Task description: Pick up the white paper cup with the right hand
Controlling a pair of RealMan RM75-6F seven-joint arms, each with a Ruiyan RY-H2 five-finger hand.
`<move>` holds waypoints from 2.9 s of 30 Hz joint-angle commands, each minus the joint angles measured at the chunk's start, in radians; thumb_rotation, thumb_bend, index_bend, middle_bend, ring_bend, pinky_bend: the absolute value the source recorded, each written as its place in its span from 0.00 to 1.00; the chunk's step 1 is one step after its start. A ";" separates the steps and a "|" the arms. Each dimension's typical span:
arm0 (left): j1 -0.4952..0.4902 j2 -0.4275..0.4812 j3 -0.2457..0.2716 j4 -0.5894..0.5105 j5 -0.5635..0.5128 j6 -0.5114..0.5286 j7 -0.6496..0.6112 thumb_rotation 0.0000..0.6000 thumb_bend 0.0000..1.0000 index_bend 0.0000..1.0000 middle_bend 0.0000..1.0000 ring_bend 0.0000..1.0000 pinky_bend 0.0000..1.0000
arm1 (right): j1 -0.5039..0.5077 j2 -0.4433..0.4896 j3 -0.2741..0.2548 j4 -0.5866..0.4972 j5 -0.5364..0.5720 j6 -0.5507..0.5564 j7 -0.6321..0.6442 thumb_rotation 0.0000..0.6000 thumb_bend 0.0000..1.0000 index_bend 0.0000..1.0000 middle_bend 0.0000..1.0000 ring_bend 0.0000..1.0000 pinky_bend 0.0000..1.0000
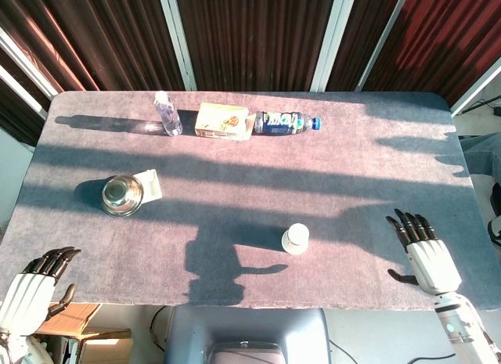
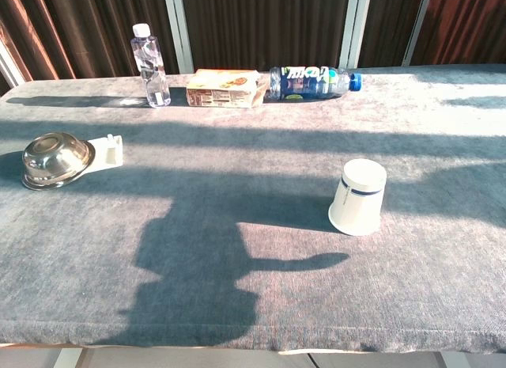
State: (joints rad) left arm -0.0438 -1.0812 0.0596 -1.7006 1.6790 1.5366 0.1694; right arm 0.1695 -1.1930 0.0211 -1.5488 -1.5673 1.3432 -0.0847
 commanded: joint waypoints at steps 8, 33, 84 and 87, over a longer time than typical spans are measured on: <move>0.007 0.017 0.004 -0.020 -0.013 -0.006 -0.001 1.00 0.40 0.24 0.21 0.19 0.33 | 0.170 -0.088 0.056 0.023 -0.004 -0.178 0.011 1.00 0.19 0.20 0.08 0.06 0.20; 0.020 0.027 0.000 -0.047 -0.044 -0.014 0.035 1.00 0.40 0.26 0.21 0.19 0.33 | 0.336 -0.367 0.091 0.205 -0.006 -0.231 -0.019 1.00 0.30 0.44 0.31 0.32 0.45; 0.018 0.039 0.003 -0.073 -0.064 -0.048 0.054 1.00 0.40 0.26 0.21 0.20 0.34 | 0.377 -0.510 -0.012 0.658 -0.049 -0.186 1.032 1.00 0.43 0.56 0.52 0.51 0.62; 0.020 0.041 0.003 -0.074 -0.065 -0.046 0.050 1.00 0.40 0.26 0.21 0.20 0.34 | 0.377 -0.524 -0.028 0.709 -0.059 -0.187 1.029 1.00 0.43 0.54 0.50 0.48 0.60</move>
State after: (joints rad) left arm -0.0243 -1.0401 0.0627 -1.7744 1.6140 1.4905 0.2192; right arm 0.5385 -1.6996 0.0130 -0.8764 -1.6136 1.1703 0.9325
